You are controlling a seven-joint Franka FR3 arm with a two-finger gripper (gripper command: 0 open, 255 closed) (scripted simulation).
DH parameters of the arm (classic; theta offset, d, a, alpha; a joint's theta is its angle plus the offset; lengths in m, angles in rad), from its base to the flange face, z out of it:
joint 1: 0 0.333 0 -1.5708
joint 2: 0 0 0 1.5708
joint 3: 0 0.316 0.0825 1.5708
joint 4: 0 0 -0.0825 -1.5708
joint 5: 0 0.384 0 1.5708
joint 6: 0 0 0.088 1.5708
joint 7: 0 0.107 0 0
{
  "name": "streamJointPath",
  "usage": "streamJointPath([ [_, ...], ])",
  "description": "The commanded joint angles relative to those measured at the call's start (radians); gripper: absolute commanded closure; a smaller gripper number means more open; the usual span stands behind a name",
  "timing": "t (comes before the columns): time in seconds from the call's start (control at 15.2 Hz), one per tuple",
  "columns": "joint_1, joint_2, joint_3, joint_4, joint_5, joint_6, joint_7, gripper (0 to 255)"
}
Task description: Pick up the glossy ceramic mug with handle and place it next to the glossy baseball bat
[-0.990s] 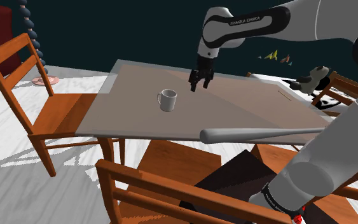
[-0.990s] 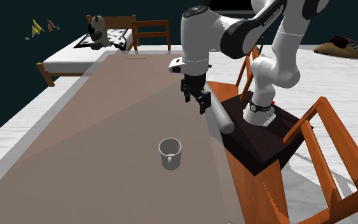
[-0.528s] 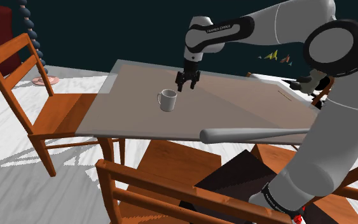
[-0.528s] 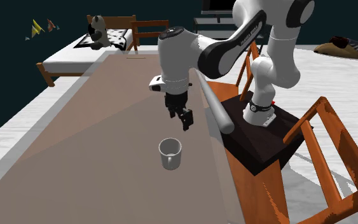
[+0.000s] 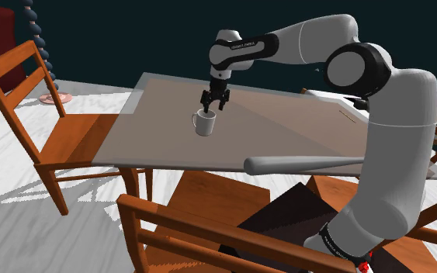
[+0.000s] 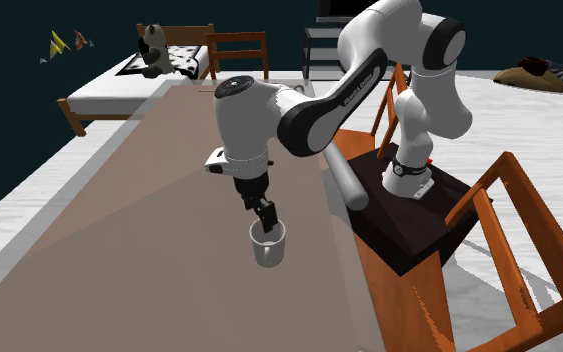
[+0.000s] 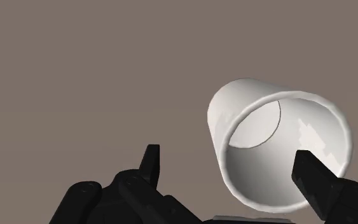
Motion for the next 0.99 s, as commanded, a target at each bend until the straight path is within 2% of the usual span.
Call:
streamJointPath([
  [0.0, 0.001, 0.014, 0.0, -0.006, 0.0, 0.021, 0.0, 0],
  [0.33, 0.002, 0.031, 0.001, -0.042, 0.001, 0.074, 0.0, 0],
  [0.79, 0.002, 0.031, 0.001, -0.041, 0.001, 0.074, 0.0, 0],
  [0.86, 0.002, 0.031, 0.001, -0.041, 0.001, 0.074, 0.0, 255],
  [0.92, 0.002, 0.031, 0.001, -0.041, 0.001, 0.074, 0.0, 255],
])
